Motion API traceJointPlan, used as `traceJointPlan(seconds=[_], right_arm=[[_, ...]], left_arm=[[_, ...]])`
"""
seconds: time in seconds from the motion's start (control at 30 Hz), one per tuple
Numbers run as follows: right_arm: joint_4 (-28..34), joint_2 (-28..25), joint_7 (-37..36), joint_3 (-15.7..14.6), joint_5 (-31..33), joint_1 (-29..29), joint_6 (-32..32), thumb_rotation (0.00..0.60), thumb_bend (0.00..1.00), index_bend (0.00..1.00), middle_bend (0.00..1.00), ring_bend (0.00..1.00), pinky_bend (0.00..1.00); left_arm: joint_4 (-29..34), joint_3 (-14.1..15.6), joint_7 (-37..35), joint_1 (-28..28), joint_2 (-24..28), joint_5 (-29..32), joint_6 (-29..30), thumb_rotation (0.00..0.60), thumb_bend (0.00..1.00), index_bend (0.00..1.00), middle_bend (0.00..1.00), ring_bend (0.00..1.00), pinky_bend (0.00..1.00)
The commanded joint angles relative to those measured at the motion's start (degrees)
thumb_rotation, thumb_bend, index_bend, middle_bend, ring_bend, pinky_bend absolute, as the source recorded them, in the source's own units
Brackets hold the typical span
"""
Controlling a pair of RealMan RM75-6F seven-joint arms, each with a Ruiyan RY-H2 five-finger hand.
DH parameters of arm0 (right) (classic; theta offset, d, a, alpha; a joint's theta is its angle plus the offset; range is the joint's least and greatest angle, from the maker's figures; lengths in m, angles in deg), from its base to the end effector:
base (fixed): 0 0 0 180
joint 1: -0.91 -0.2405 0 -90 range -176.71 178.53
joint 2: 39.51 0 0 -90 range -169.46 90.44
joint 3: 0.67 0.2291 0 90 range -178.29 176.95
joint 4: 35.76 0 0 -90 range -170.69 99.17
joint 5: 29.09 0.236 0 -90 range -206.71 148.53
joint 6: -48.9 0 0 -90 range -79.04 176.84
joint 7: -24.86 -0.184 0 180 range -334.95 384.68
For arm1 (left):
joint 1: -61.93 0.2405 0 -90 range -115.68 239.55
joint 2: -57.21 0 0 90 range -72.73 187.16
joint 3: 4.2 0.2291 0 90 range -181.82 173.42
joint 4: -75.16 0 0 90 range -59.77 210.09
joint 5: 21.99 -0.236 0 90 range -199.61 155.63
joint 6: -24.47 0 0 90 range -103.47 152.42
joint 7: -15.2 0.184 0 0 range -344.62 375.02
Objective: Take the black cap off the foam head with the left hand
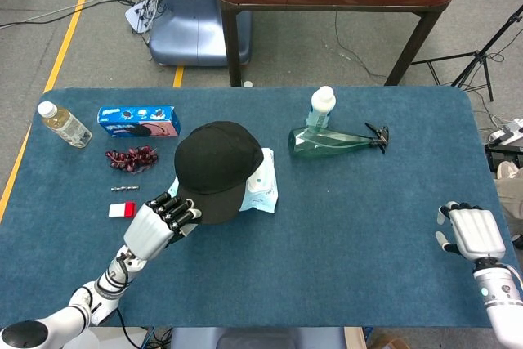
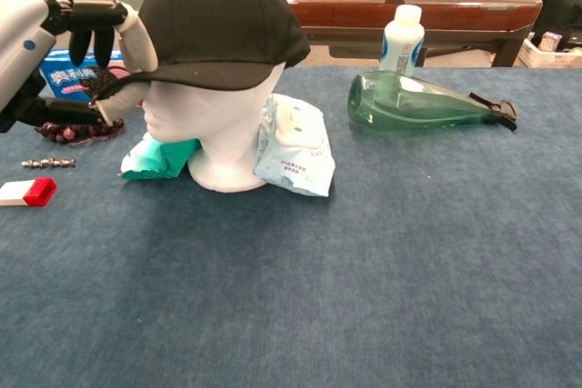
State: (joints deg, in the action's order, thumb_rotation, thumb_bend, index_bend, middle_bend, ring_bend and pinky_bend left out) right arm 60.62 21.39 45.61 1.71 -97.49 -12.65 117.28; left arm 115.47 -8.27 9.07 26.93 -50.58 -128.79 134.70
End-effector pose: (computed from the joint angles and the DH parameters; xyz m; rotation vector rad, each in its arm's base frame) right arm -0.3216 -0.2542 0.1020 1.5193 -0.9074 0.4537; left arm -0.1210 0.2989 0.0093 -1.6067 -0.0701 -1.7464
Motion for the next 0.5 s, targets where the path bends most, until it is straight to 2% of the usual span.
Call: traceJointPlan(seconds=[0.03,0.5], right_arm=[[0.0,0.0,-0.1,0.0,0.0,0.0,0.0,0.6,0.33,0.49,0.39,0.34,0.4],[0.0,0.1,0.0,0.0,0.0,0.0,0.1,0.6,0.33,0.49,0.39,0.34,0.4]], left_arm=[[-0.4,-0.1,-0.1,-0.4,0.0,0.0,0.5,0.6,0.59,0.59,0.67,0.65,0.7],[-0.8,-1.1,2.7,-3.0,2.3,0.1,2.0,0.6,0.59,0.61,0.69,0.67,0.74]])
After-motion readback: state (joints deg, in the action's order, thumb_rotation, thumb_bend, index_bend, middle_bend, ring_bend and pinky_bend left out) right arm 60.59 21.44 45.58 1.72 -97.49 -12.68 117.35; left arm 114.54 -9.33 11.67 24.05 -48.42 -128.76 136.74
